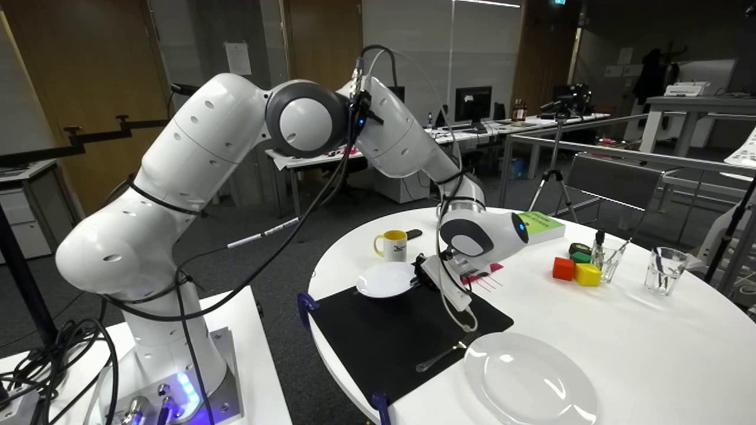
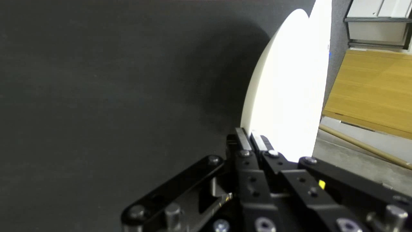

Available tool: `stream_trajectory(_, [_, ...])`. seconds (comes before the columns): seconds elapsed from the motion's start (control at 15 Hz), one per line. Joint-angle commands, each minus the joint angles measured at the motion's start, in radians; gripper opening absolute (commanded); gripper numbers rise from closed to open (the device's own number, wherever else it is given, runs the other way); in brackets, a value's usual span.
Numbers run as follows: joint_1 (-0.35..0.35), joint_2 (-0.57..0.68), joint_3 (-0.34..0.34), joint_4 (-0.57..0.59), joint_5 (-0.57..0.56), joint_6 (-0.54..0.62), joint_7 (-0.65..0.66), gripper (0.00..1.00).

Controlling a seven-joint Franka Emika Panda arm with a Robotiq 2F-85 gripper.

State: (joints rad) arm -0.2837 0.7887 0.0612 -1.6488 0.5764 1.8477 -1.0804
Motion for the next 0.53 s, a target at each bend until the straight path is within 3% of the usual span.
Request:
stream_trajectory(0.0, [0.034, -0.089, 0.025, -0.100, 0.013, 0.058, 0.040, 0.01])
stream_trajectory(0.47, [0.073, -0.082, 0.046, -0.085, 0.013, 0.054, 0.107, 0.01])
